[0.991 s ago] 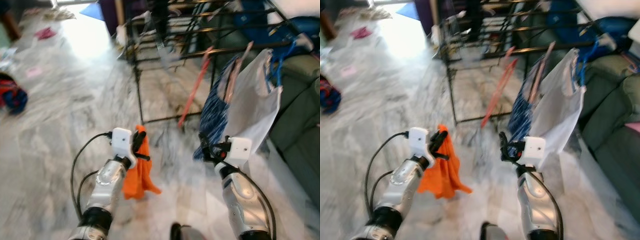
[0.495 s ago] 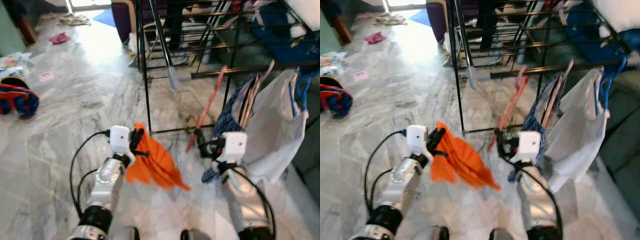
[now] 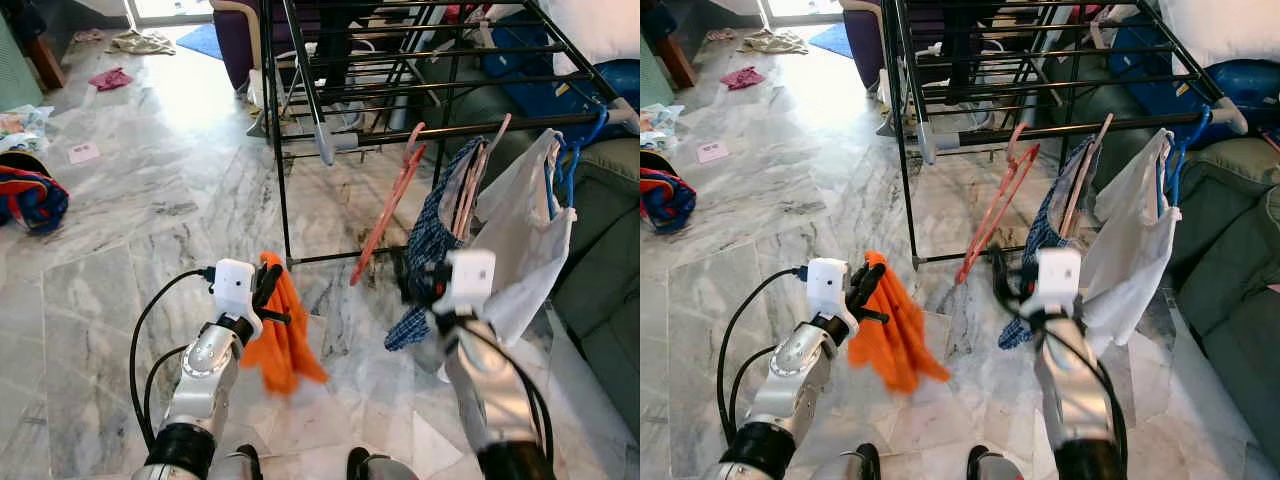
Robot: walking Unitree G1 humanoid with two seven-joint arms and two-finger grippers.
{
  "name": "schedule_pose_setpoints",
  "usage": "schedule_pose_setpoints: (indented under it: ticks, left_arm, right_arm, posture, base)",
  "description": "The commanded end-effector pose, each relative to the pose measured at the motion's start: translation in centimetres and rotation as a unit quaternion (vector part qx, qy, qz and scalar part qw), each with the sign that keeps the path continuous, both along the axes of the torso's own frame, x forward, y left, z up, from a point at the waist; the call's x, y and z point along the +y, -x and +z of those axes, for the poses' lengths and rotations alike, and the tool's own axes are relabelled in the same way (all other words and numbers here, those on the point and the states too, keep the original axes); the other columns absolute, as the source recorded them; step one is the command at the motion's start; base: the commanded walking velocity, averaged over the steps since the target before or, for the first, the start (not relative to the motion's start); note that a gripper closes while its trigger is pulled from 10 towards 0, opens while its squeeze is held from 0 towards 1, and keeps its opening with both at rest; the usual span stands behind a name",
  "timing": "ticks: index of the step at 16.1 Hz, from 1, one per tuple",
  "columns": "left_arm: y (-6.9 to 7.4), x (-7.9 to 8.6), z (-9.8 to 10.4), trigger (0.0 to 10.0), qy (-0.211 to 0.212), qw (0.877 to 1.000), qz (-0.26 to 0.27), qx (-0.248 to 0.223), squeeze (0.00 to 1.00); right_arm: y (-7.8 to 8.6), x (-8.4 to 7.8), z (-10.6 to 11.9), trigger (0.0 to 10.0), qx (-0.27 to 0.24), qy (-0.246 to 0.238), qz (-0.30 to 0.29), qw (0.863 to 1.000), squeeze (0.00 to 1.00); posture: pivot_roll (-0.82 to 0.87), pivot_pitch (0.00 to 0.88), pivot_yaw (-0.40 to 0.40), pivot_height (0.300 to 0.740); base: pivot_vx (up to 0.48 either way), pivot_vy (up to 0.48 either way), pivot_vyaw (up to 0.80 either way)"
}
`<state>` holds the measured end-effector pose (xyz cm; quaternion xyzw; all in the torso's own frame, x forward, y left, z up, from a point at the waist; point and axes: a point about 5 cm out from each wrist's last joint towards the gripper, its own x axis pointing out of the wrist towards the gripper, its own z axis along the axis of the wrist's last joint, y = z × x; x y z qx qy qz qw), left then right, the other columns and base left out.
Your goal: Hang hanger
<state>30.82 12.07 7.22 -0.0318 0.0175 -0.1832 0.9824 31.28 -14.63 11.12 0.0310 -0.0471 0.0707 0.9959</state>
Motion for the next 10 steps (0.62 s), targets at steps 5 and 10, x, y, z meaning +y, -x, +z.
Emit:
schedule_pose_setpoints:
  ticks: [5,10]
  left_arm:
    - [0.5,0.0,0.2,10.0,-0.011,1.0,-0.019,-0.005,0.0]
    - [0.3,0.4,0.5,10.0,-0.017,1.0,-0.008,-0.008,0.0]
  right_arm:
    - [-1.9,3.8,0.8,10.0,0.015,-0.019,0.04,0.999,0.0]
    - [-2.2,5.3,0.4,10.0,0.038,-0.029,0.063,0.997,0.0]
  posture:
    - [0.03,0.2,-0.026,0.74]
    - [0.05,0.195,-0.026,0.74]
  base:
    - [0.0,0.0,0.0]
    - [0.0,0.0,0.0]
